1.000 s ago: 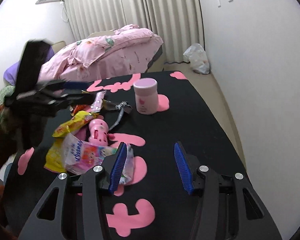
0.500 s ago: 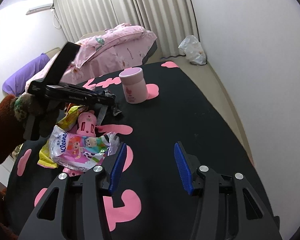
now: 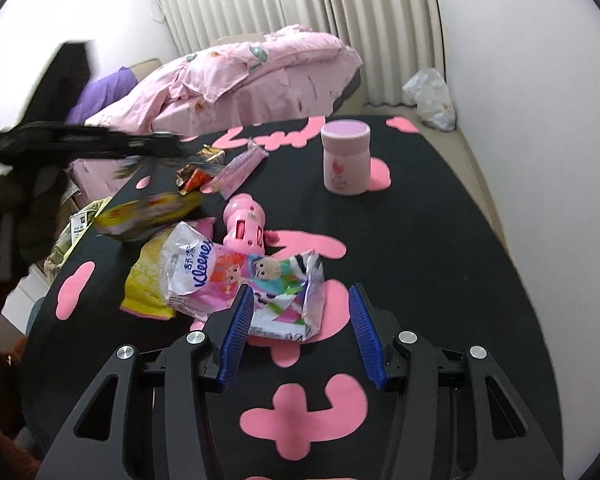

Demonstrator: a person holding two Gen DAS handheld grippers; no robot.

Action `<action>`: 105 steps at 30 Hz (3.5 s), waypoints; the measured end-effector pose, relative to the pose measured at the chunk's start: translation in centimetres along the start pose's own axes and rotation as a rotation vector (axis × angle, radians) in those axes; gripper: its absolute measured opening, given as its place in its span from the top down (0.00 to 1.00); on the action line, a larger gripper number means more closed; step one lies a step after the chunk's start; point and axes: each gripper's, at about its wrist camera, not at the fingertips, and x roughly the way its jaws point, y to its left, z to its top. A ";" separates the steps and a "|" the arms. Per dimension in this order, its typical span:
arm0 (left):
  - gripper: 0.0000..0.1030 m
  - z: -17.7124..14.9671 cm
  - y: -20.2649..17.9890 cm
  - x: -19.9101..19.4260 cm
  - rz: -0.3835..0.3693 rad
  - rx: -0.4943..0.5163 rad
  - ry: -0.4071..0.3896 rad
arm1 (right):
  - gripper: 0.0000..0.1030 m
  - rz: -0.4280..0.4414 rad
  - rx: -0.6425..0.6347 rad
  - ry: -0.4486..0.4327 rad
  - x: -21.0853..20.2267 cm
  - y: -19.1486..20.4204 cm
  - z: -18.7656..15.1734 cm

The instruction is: Collect trash

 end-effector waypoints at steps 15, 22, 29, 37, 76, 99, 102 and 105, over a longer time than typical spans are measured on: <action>0.71 -9.8 6.4 -1.7 -0.024 -0.286 0.006 | 0.54 0.079 0.046 0.075 0.2 -0.2 0.8; 0.57 -9.5 6.4 -2.4 -0.012 -0.277 -0.041 | 0.54 -0.055 -0.136 0.188 1.9 2.1 -1.1; 0.48 -9.7 6.0 -3.1 0.044 -0.228 -0.063 | 0.54 -0.103 -0.130 0.070 3.7 1.7 2.9; 0.48 -10.2 7.5 -3.2 0.057 -0.273 -0.061 | 0.73 0.038 -0.232 0.016 4.8 6.1 6.2; 0.15 -10.4 7.6 -4.1 -0.009 -0.207 -0.109 | 0.87 0.108 -0.324 0.164 6.5 11.0 3.6; 0.87 -8.8 3.4 -5.2 0.090 -0.140 -0.096 | 0.87 0.029 -0.177 -0.028 -1.3 9.1 3.1; 0.88 -8.8 2.7 -7.0 0.098 -0.112 -0.142 | 0.87 0.021 -0.185 -0.064 -2.6 10.0 3.6; 0.90 -9.0 2.6 -8.9 0.101 -0.102 -0.183 | 0.87 0.013 -0.212 -0.100 -4.1 11.3 4.0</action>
